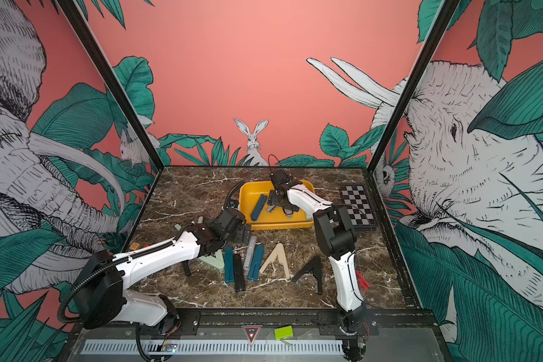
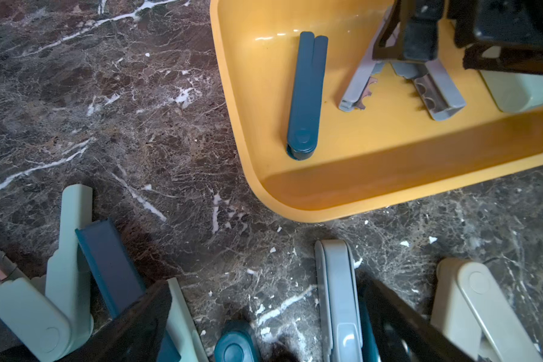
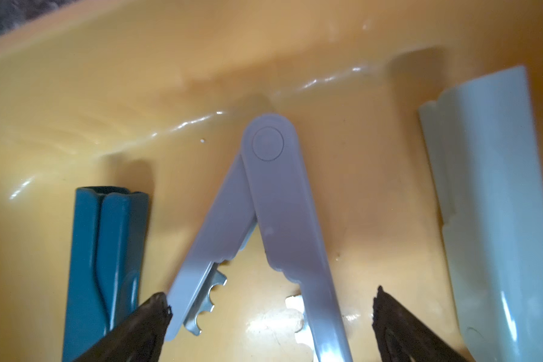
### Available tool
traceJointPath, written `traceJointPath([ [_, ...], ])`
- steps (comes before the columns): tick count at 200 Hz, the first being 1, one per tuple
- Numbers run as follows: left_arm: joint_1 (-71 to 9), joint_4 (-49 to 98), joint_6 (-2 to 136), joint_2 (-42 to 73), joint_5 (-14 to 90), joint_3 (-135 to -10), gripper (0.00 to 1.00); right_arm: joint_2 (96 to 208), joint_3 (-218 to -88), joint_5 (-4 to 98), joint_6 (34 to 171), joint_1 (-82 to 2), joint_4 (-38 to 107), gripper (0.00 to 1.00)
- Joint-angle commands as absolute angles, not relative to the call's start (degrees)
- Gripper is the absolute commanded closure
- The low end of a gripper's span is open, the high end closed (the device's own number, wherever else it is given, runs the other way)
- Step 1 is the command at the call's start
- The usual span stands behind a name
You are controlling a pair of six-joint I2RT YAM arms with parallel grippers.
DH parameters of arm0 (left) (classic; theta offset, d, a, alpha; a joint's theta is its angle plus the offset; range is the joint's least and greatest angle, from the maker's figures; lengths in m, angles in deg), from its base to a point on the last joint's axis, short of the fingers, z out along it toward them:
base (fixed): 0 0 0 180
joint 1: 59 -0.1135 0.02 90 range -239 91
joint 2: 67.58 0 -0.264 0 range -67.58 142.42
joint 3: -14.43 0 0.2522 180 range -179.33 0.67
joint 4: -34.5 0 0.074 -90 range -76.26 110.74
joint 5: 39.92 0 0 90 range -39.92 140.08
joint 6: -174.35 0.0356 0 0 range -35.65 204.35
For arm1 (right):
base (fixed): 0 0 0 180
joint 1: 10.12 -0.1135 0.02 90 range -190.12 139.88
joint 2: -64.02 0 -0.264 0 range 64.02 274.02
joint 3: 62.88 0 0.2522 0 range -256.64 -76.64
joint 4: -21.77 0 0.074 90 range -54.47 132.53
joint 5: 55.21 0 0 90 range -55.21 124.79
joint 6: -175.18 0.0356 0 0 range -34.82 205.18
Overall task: Put the pruning pliers into the storage box
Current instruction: Adjust the pruning pliers in the storage box.
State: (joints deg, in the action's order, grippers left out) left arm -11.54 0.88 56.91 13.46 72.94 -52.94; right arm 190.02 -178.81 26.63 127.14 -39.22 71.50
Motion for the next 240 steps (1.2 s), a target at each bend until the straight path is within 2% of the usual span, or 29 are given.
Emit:
traceJointPath([
  [1, -11.49, -1.30, 57.58, 13.31, 72.16, -54.11, 0.02, 192.87, -182.37, 25.38, 126.76, -38.96, 76.72, 0.01],
  [39, -8.16, -1.47, 55.37, 11.71, 71.67, -52.94, 0.02, 196.50, -186.63, 25.34, 125.69, -38.82, 79.55, 0.01],
  [50, -7.17, -2.05, 54.87, 11.33, 71.86, -53.17, 0.02, 197.24, -187.29, 25.67, 124.74, -38.82, 80.91, 0.04],
  [69, -5.72, -2.37, 54.48, 11.04, 72.71, -53.47, 0.02, 196.79, -184.77, 26.77, 123.23, -38.78, 80.18, 0.11],
  [104, -5.39, -2.83, 53.94, 11.64, 73.52, -53.51, 0.02, 196.74, -182.60, 29.04, 124.24, -37.80, 79.10, 0.10],
  [136, -3.57, -3.99, 55.21, 11.91, 73.25, -54.49, 0.03, 195.75, -181.55, 29.78, 123.25, -37.21, 77.86, 0.17],
  [161, -0.11, -4.69, 54.68, 14.05, 72.90, -56.30, 0.04, 193.90, -178.09, 31.45, 123.36, -35.43, 75.50, 0.16],
  [185, 1.52, -5.30, 52.86, 16.59, 72.52, -57.85, 0.06, 192.72, -177.34, 31.62, 121.18, -34.41, 75.41, 0.20],
  [216, 2.08, -4.70, 52.61, 17.89, 72.23, -58.70, 0.07, 191.53, -176.48, 31.52, 119.21, -33.60, 76.26, 0.18],
  [240, 2.03, -4.71, 53.35, 17.87, 72.89, -58.11, 0.06, 189.76, -175.25, 32.73, 121.28, -33.41, 73.77, 0.13],
])
